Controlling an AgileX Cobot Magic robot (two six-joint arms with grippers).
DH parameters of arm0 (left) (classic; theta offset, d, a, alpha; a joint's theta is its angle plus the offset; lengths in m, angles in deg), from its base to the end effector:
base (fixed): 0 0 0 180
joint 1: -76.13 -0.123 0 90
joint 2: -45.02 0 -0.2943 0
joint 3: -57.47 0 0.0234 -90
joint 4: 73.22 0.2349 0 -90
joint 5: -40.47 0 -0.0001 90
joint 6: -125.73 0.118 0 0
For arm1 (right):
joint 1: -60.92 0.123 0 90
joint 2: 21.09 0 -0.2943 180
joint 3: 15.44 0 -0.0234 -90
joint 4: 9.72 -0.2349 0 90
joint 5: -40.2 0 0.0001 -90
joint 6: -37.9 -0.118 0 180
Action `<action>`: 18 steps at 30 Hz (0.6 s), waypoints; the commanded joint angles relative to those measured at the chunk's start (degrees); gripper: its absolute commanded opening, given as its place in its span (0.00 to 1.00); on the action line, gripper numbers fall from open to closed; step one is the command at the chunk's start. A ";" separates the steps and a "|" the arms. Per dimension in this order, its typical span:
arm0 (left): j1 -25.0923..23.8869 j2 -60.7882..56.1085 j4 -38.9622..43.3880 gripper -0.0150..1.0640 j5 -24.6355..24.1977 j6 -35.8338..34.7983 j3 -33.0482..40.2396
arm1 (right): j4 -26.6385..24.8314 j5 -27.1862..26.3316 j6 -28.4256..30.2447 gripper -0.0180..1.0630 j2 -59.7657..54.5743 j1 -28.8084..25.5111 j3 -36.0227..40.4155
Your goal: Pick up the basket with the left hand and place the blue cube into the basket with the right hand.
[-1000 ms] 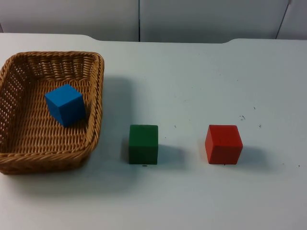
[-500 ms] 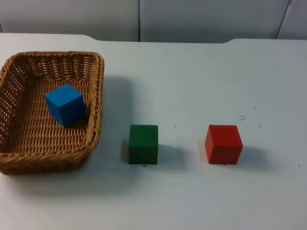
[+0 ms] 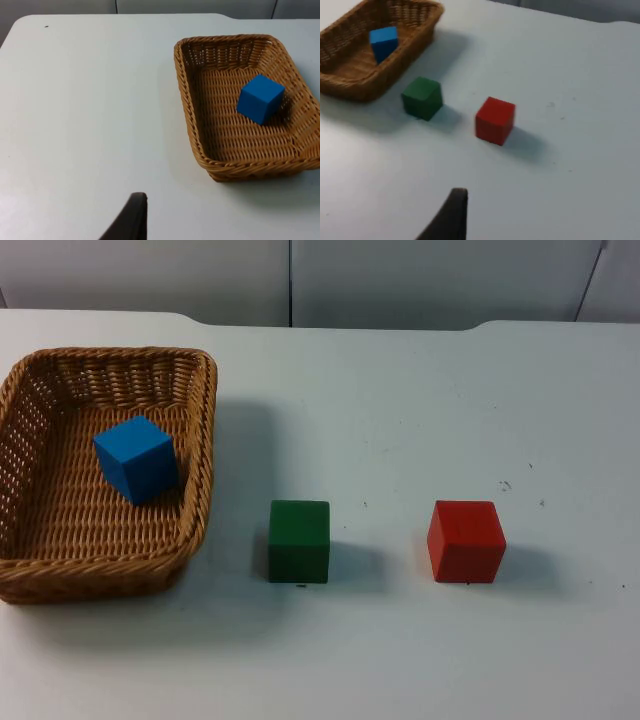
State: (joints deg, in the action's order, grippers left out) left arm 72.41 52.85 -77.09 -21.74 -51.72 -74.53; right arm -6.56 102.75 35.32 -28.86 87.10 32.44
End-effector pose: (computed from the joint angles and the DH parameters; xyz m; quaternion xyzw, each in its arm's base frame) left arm -0.0059 -0.0074 0.2590 -0.0069 0.8568 -0.0055 0.5155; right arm -0.0037 -0.0083 0.2589 -0.1738 0.8400 0.1008 0.5041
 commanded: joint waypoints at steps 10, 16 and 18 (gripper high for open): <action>0.15 -0.28 -0.12 0.99 0.59 -0.18 0.13 | 0.00 -0.68 0.13 0.99 0.23 -24.16 0.44; 0.15 -0.28 -0.12 0.99 0.59 -0.18 0.13 | 0.00 -0.68 0.13 0.99 0.23 -28.12 0.44; 0.15 -0.28 -0.12 0.99 0.59 -0.18 0.13 | 0.00 -0.68 0.13 0.99 0.23 -28.12 0.44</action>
State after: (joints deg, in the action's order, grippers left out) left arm 72.41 52.85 -77.09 -21.74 -51.72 -74.53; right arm -6.56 102.64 35.32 -28.86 59.42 32.44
